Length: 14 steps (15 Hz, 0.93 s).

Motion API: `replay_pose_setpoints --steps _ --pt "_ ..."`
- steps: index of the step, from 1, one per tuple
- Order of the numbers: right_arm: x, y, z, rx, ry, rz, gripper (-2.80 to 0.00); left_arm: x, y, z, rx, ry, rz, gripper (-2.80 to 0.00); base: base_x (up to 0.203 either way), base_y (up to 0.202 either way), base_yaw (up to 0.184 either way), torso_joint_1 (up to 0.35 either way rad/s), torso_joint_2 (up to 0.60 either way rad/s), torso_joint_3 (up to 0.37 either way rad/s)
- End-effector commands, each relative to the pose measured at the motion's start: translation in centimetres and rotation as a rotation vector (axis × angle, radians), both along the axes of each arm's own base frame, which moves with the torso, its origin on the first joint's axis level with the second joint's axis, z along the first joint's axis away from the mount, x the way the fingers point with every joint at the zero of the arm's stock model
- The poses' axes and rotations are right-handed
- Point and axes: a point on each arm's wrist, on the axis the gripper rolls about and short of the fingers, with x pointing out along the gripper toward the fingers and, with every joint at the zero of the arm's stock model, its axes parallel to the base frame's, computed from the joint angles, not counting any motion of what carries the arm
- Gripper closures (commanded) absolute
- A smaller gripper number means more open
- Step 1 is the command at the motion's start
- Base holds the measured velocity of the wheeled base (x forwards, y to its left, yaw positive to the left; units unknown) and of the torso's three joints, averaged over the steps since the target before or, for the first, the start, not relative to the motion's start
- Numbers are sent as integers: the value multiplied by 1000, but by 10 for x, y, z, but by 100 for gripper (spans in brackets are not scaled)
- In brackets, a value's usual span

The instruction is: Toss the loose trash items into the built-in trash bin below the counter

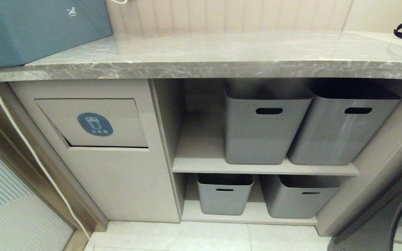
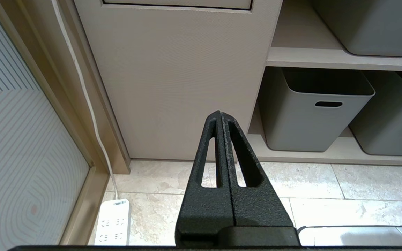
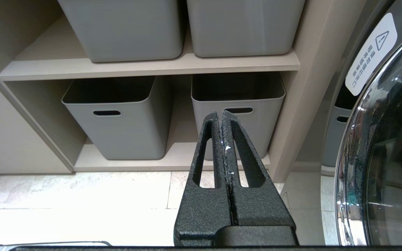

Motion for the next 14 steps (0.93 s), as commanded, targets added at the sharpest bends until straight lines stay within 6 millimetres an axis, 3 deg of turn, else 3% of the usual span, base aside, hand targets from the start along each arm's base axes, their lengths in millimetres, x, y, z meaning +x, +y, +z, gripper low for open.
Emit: replay_pose_setpoints --steps 1,14 --pt "0 0 0 0 1 -1 0 0 0 -1 0 5 0 0 0 0 0 0 0 0" --pt "0 0 0 -7 3 1 0 0 0 -1 4 6 -2 0 0 0 0 0 0 0"
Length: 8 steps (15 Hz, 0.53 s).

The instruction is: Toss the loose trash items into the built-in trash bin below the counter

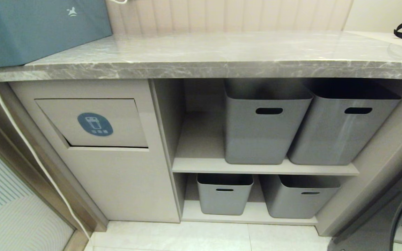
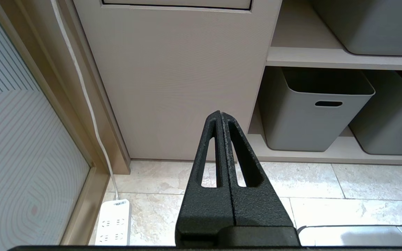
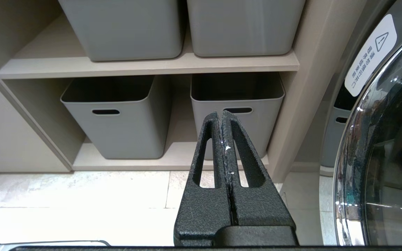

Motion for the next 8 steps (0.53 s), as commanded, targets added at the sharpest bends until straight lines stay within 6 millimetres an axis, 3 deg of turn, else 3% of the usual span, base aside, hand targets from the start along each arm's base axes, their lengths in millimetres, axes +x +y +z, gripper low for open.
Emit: replay_pose_setpoints --steps 1,8 --pt "0 0 -1 1 2 -2 0 0 0 -1 -1 8 0 0 0 0 0 0 0 0" --pt "0 1 -1 -159 11 28 0 0 0 -1 -1 8 0 0 0 0 0 0 0 0"
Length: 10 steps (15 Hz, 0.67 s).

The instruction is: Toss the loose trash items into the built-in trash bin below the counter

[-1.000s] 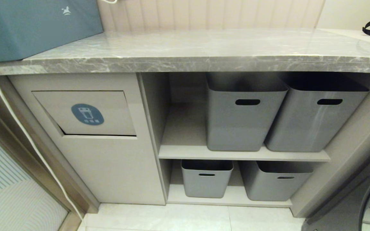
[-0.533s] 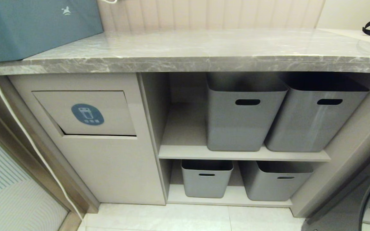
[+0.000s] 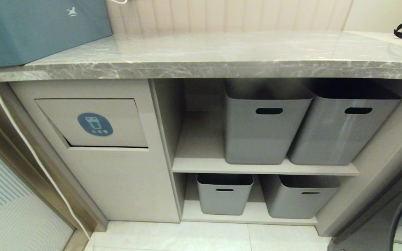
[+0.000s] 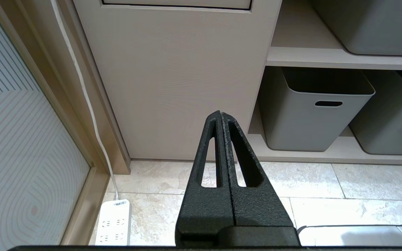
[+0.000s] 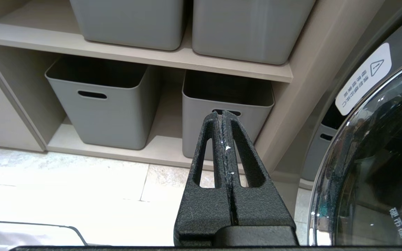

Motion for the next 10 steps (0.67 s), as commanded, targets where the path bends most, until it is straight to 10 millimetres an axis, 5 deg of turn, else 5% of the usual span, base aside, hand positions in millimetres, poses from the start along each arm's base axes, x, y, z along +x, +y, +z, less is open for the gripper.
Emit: replay_pose_setpoints --steps 1,10 --pt "0 0 0 -3 1 1 0 0 0 -1 0 7 1 0 0 0 0 0 0 0" --pt "0 0 0 -6 1 2 0 0 0 -1 -5 5 2 0 0 0 0 0 0 0"
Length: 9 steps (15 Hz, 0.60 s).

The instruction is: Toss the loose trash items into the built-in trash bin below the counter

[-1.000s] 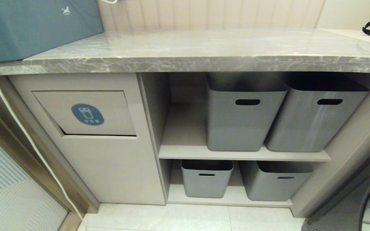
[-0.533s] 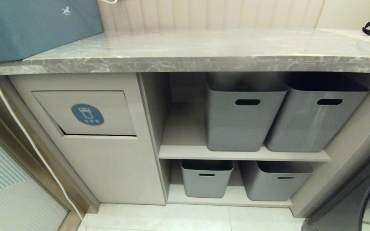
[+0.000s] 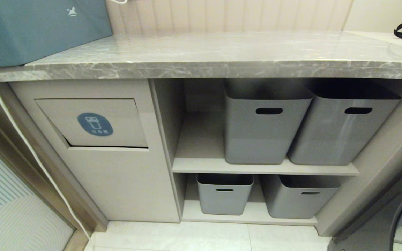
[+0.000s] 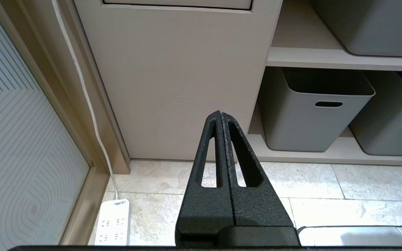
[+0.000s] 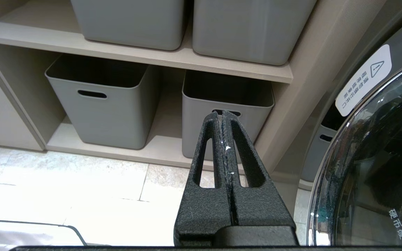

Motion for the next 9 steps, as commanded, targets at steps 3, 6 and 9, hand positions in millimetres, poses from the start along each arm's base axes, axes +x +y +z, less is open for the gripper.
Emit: replay_pose_setpoints --steps 3,6,9 --pt "0 0 0 0 1 0 0 0 0 -1 -1 4 0 0 0 0 0 0 0 0" --pt "0 0 0 8 1 -2 0 0 0 -1 2 4 0 0 0 0 0 0 0 0" --pt "0 0 0 8 1 -2 0 0 0 -1 1 7 0 0 0 0 0 0 0 0"
